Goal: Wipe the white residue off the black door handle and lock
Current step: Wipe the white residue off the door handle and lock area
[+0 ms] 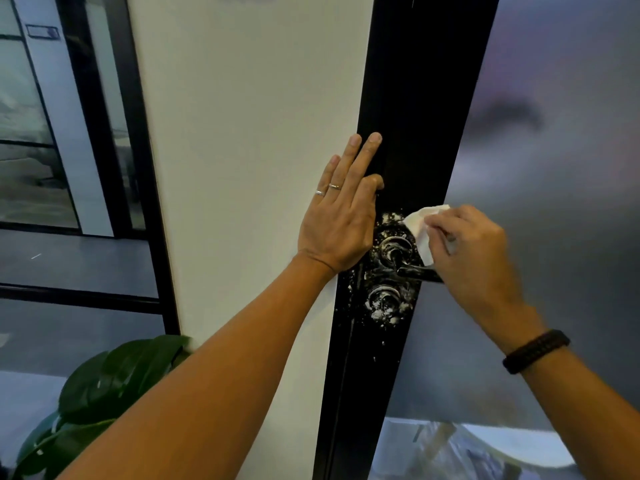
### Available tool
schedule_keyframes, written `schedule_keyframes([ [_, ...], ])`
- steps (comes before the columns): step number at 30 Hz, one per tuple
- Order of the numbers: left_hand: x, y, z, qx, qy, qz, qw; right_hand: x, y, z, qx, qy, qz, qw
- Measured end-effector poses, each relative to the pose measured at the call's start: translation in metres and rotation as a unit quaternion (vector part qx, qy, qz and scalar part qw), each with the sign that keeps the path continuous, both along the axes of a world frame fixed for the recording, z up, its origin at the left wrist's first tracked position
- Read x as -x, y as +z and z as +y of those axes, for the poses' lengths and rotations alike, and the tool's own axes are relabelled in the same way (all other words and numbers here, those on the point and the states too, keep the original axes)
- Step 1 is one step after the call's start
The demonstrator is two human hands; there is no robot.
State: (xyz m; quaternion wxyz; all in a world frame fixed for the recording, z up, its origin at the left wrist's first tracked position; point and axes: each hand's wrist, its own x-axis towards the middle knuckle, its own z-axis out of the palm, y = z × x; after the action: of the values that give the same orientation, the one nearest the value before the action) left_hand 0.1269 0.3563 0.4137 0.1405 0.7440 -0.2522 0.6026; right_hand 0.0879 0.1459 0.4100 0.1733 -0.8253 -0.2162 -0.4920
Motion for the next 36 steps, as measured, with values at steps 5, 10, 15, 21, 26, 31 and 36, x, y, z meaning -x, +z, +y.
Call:
schedule_keyframes([
  [5, -0.001, -0.002, 0.0, 0.0, -0.013, 0.002, 1.0, -0.017, 0.006, -0.007, 0.083, 0.013, 0.071, 0.994],
  [10, 0.0, -0.001, 0.001, 0.002, -0.019, -0.001, 1.0, -0.018, 0.012, -0.004, 0.094, 0.026, 0.077, 0.992],
  [15, 0.0, -0.002, 0.001, -0.004, -0.015, -0.003, 1.0, -0.016, 0.018, 0.036, 0.177, 0.062, 0.038, 0.981],
  [21, -0.001, -0.002, 0.001, -0.007, -0.024, -0.01, 1.0, -0.016, 0.018, 0.02, 0.149, 0.051, 0.054, 0.986],
  [26, -0.001, -0.003, 0.001, -0.008, -0.02, -0.004, 1.0, -0.015, 0.02, -0.003, 0.126, 0.009, 0.112, 0.986],
  [31, -0.002, -0.003, 0.001, -0.009, -0.019, -0.006, 1.0, -0.018, 0.021, 0.004, 0.122, 0.013, 0.105, 0.987],
  [36, -0.002, -0.003, 0.0, -0.015, -0.011, -0.003, 1.0, 0.005, 0.023, 0.002, 0.017, 0.029, 0.071, 0.997],
])
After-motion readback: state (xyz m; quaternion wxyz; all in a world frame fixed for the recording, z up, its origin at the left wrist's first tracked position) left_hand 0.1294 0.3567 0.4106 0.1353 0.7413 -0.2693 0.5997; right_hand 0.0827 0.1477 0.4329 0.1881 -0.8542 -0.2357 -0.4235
